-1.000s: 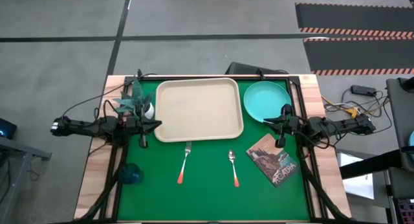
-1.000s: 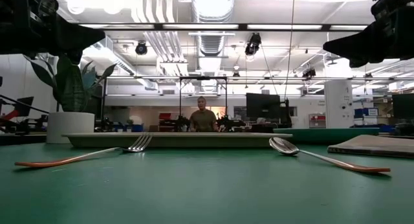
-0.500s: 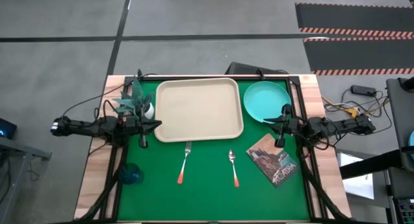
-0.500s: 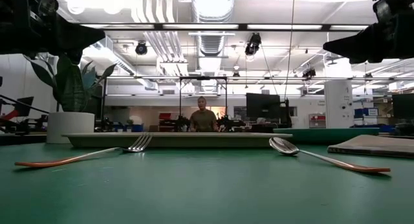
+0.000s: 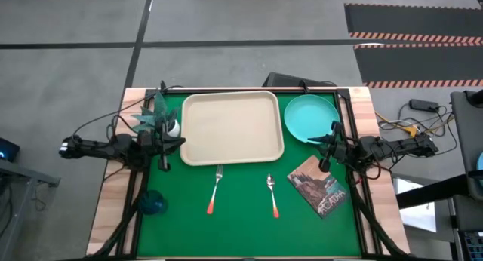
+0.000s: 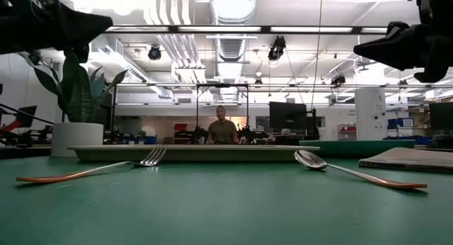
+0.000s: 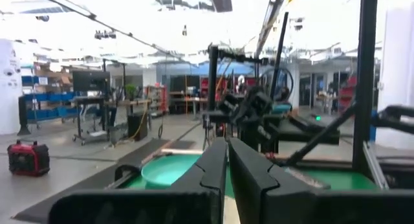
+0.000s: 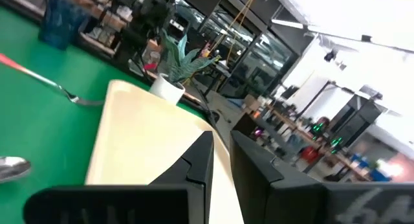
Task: Pick and place plate/cup/fork/spoon on tray
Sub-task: Put the orange fork on the white tray
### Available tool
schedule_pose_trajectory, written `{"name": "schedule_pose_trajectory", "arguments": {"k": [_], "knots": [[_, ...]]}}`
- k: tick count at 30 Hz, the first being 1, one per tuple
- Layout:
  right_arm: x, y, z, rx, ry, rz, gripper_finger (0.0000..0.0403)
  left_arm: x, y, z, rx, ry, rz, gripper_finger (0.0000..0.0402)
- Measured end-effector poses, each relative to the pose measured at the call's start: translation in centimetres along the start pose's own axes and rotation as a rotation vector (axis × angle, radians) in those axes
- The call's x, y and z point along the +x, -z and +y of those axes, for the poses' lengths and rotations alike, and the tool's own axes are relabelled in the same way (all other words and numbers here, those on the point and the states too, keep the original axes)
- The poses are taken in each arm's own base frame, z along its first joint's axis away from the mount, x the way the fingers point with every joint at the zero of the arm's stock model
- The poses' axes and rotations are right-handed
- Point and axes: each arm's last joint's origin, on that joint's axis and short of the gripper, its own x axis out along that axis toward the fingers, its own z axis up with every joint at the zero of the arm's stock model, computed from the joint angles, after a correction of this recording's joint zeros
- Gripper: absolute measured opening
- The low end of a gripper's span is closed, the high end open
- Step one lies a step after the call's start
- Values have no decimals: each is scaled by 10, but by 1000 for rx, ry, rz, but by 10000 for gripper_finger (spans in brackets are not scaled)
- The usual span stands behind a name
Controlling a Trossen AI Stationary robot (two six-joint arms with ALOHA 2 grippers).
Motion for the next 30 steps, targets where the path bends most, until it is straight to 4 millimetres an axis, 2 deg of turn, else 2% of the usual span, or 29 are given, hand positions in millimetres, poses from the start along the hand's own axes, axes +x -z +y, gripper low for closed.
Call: {"name": "schedule_pose_trajectory", "arguments": {"k": [8,10,13,19,25,30], "knots": [[0,0,0,-42,0,0,43,0,-3,0,-18,-2,-28,4],[0,0,0,-27,0,0,43,0,-3,0,-94,-1,-32,4],[0,0,0,53,0,-1,43,0,-5,0,-192,0,-47,4],[0,-1,-1,168,10,-16,43,2,-6,0,-199,0,-62,4],[-1,-9,-8,399,55,-104,43,7,-8,-1,-206,0,-87,4],[-3,-19,-17,438,120,-223,43,13,-9,-3,-207,-1,-87,4]]}}
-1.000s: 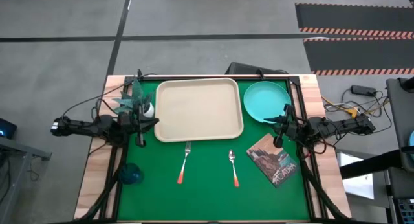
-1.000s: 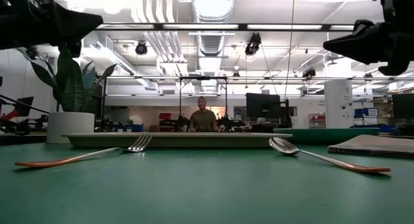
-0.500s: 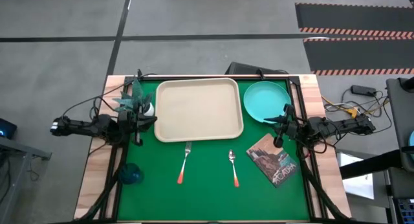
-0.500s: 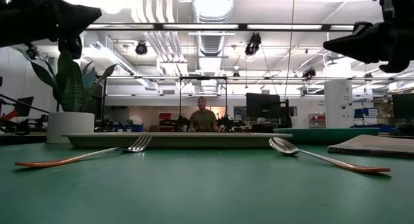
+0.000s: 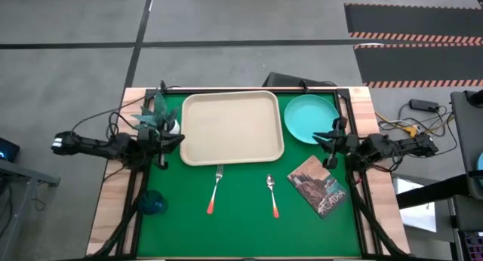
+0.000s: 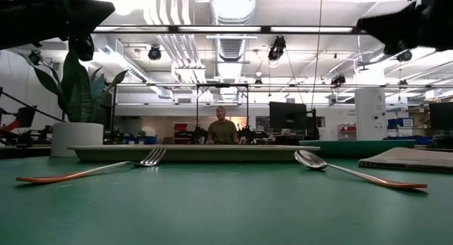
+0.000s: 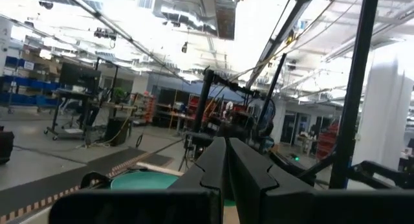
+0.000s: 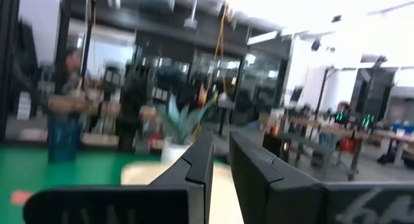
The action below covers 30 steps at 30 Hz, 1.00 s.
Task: Pick and place plate/cup/fork/spoon on tray
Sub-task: Put the orange fork on the white tray
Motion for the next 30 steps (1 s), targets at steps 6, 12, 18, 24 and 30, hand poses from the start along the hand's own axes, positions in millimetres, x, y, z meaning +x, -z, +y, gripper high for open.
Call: {"name": "schedule_pose_trajectory", "arguments": {"k": [6,12,18,24,30], "knots": [[0,-15,-5,-34,27,-85,43,17,-7,-5,3,-54,54,4],[0,-27,-7,-99,-8,-138,43,39,-17,-11,-40,-106,92,4],[0,-39,-11,-113,7,-169,43,68,-22,-22,-73,-117,151,4],[0,-45,-13,-161,20,-185,43,105,-24,-37,-100,-174,300,1],[0,-53,-16,-172,32,-207,43,142,-33,-54,-131,-253,461,0]]}}
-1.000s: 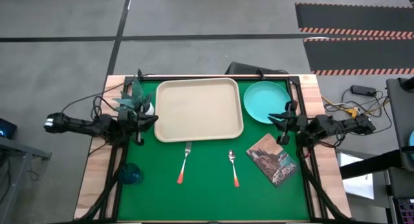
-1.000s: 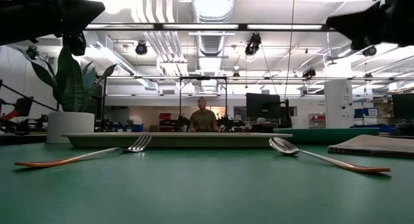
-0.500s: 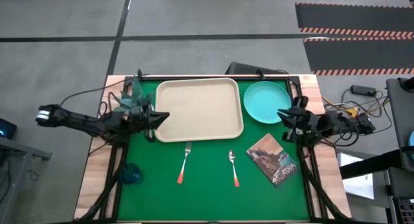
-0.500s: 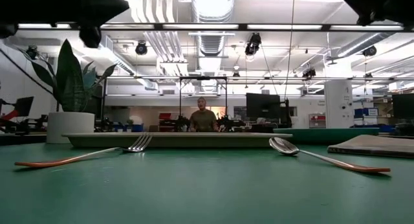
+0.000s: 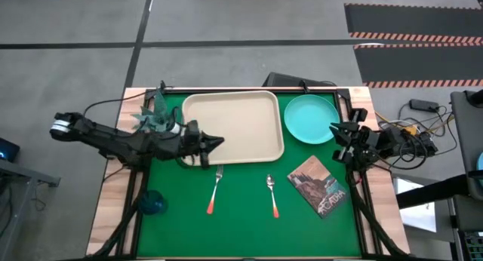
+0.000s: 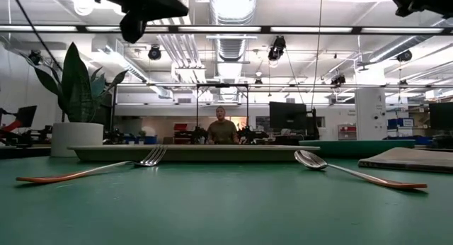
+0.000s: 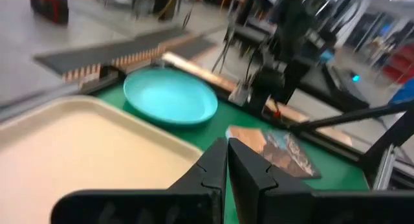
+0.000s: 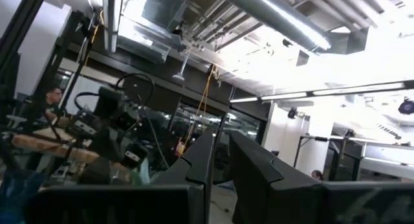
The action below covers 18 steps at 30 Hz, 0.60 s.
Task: Pick and place plate/cup/fork/spoon on tray
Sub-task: Put the orange fork on the white tray
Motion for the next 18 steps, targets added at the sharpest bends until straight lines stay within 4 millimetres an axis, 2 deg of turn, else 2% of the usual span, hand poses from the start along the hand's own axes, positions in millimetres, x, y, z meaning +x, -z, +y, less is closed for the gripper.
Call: {"name": "schedule_pose_trajectory", "arguments": {"k": [6,12,18], "knots": [[1,-5,-3,-12,8,-12,43,15,-13,-17,-46,-90,170,0],[1,-6,-4,-8,10,-15,43,22,-12,-23,-117,-215,368,0],[1,-6,-4,-8,10,-15,43,25,-10,-28,-205,-208,529,0]]}}
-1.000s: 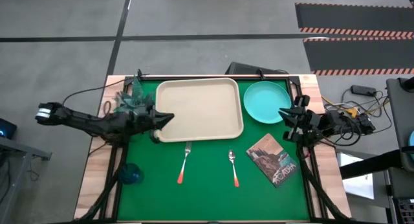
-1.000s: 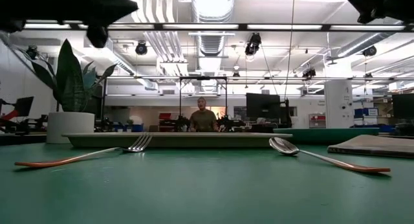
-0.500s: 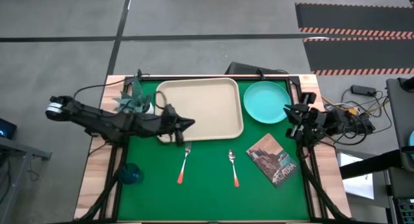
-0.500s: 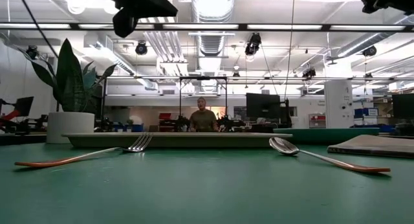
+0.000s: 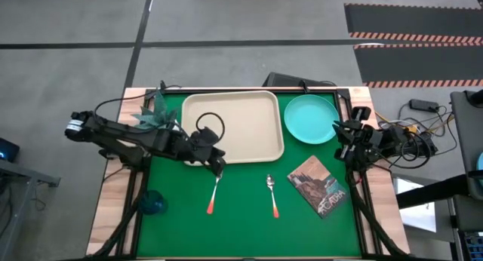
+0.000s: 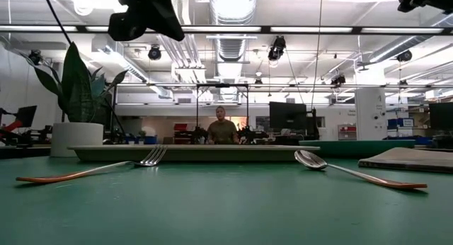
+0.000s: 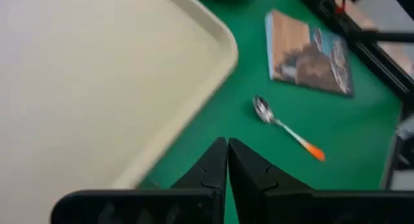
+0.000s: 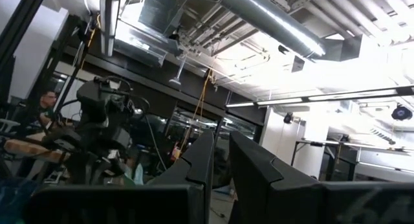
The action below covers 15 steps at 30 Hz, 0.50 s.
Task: Pick and place plate/cup/fork/spoon on tray
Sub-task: Put the orange fork on the white tray
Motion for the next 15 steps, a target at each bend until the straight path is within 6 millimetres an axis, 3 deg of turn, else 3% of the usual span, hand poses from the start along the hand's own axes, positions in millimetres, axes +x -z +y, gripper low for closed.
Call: {"name": "schedule_pose_trajectory", "arguments": {"k": [7,15], "knots": [[0,1,0,0,-4,6,43,4,7,3,-248,37,128,0],[0,1,0,0,1,10,43,26,26,-3,-419,-29,203,0]]}}
